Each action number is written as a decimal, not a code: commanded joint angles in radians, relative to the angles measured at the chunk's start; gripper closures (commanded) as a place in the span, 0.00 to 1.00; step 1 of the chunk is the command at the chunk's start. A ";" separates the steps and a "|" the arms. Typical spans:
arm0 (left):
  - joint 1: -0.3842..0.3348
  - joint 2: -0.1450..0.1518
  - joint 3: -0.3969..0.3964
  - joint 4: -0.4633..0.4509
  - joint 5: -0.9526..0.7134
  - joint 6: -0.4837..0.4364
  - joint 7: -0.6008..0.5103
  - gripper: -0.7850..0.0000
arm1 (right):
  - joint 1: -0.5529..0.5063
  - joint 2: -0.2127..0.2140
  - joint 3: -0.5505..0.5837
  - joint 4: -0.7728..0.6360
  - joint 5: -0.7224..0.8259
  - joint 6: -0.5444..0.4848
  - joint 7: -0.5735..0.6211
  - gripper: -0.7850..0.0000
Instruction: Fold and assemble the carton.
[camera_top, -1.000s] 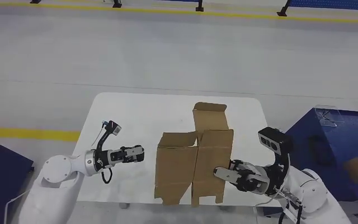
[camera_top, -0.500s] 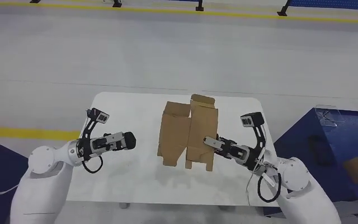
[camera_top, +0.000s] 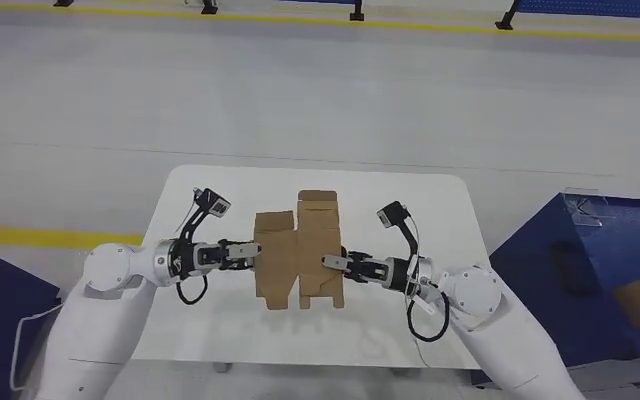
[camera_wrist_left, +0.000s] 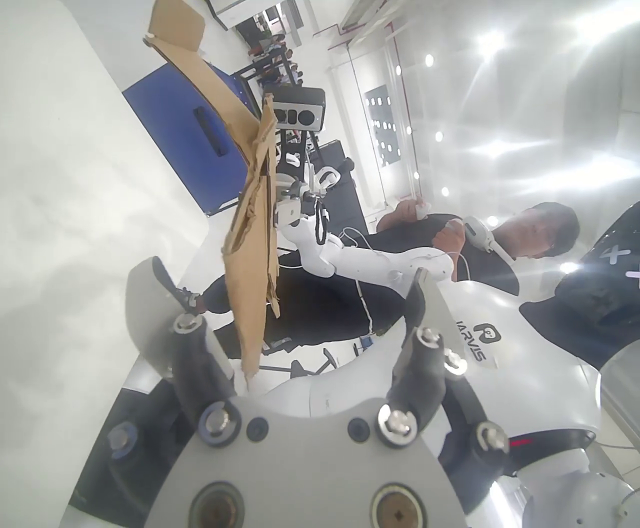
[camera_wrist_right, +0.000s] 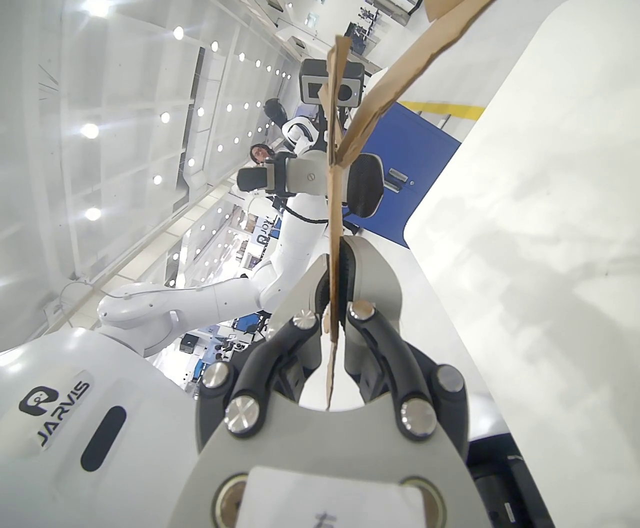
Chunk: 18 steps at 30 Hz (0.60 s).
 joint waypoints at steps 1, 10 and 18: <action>-0.009 -0.001 0.013 0.016 0.001 -0.010 0.004 0.68 | 0.015 -0.004 -0.008 0.015 0.008 0.005 0.005 1.00; -0.044 -0.003 0.039 0.078 -0.013 -0.037 0.000 1.00 | 0.045 -0.018 -0.029 0.043 0.036 0.024 0.027 0.99; -0.043 0.001 0.038 0.082 -0.035 -0.056 -0.022 1.00 | 0.073 -0.033 -0.004 0.165 0.254 0.149 0.006 0.00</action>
